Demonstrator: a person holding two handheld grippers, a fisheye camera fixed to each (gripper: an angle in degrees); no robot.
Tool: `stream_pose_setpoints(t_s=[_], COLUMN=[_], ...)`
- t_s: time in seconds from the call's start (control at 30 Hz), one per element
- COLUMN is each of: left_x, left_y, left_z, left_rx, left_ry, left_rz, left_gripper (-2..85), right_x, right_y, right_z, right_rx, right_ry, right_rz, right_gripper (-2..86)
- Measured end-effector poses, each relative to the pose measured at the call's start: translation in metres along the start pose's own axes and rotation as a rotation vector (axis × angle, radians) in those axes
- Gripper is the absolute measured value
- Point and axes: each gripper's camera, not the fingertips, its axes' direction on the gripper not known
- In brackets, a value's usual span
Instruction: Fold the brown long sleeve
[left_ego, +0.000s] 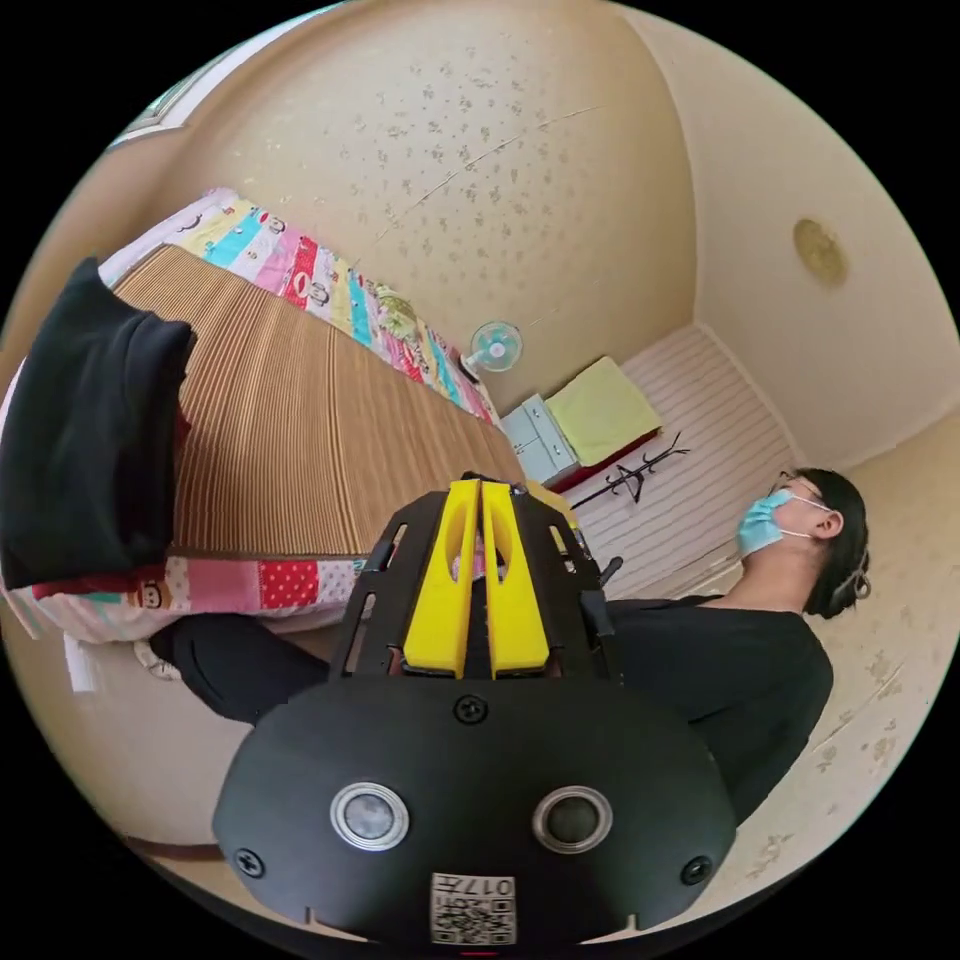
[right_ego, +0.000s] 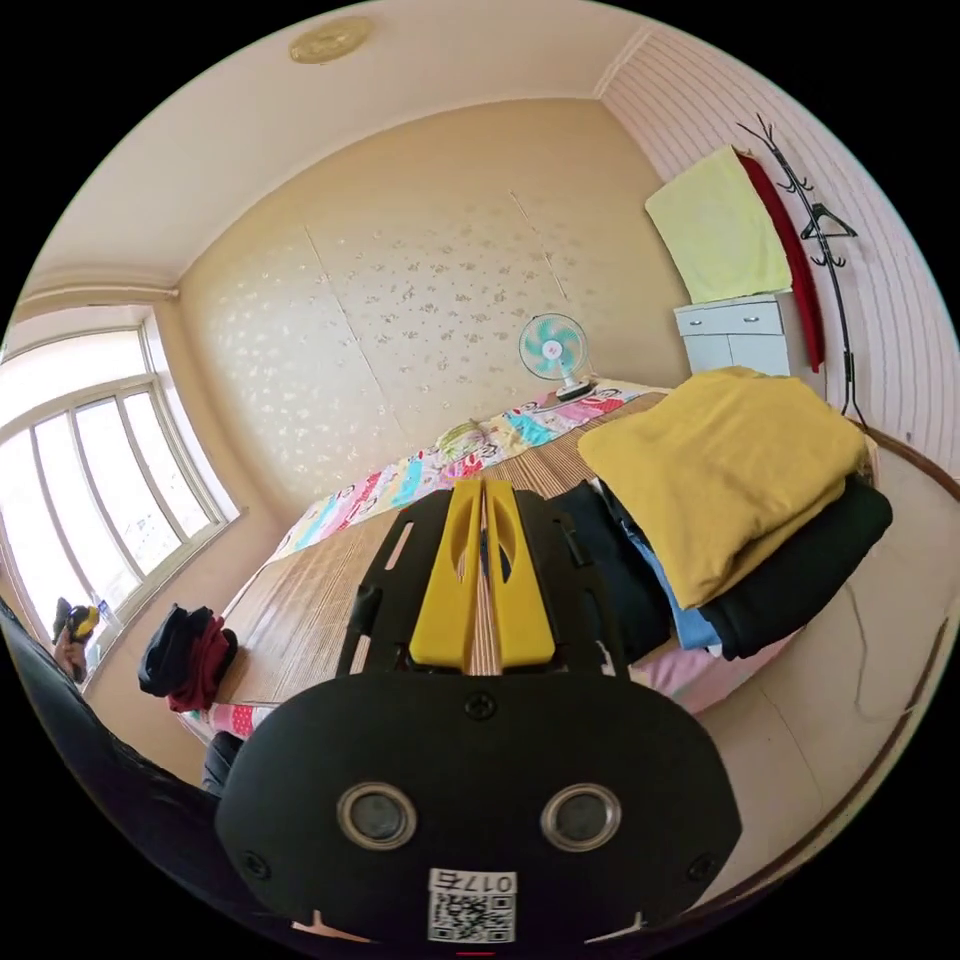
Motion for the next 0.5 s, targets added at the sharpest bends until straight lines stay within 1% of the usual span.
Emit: stream_pose_setpoints(t_s=[0.07, 0.1, 0.13, 0.2, 0.33, 0.37, 0.4, 0.43, 0.5], left_x=[-0.015, -0.029, -0.041, -0.054, -0.089, -0.094, -0.102, -0.108, -0.109], left_y=[-0.007, -0.009, -0.009, -0.008, 0.006, 0.008, 0.012, 0.016, 0.02], left_z=[0.014, 0.024, 0.035, 0.053, 0.08, 0.08, 0.078, 0.072, 0.059], left_rx=[0.051, 0.063, 0.052, 0.029, 0.048, 0.054, 0.069, 0.089, 0.126], left_ry=[0.011, -0.039, -0.092, -0.1, 0.068, 0.07, 0.043, 0.004, -0.023], left_rz=[0.007, -0.037, -0.075, -0.088, -0.119, -0.132, -0.16, -0.177, -0.171], left_gripper=[-0.6, -0.2, 0.3, 2.8, 4.0, 4.0, 4.2, 4.4, 4.5], right_x=[0.013, 0.022, 0.032, 0.043, 0.07, 0.074, 0.084, 0.097, 0.102], right_y=[-0.004, -0.005, -0.007, -0.013, -0.04, -0.042, -0.045, -0.046, -0.047], right_z=[0.004, 0.008, 0.012, 0.018, 0.044, 0.053, 0.079, 0.112, 0.148], right_rx=[-0.028, -0.042, -0.054, -0.05, -0.062, -0.072, -0.125, -0.224, -0.284], right_ry=[0.066, 0.104, 0.145, 0.211, 0.356, 0.366, 0.357, 0.331, 0.33], right_rz=[0.052, 0.092, 0.138, 0.17, 0.209, 0.197, 0.187, 0.203, 0.233], right_gripper=[0.7, 1.0, 1.4, 2.4, 6.4, 6.7, 6.7, 6.3, 4.4])
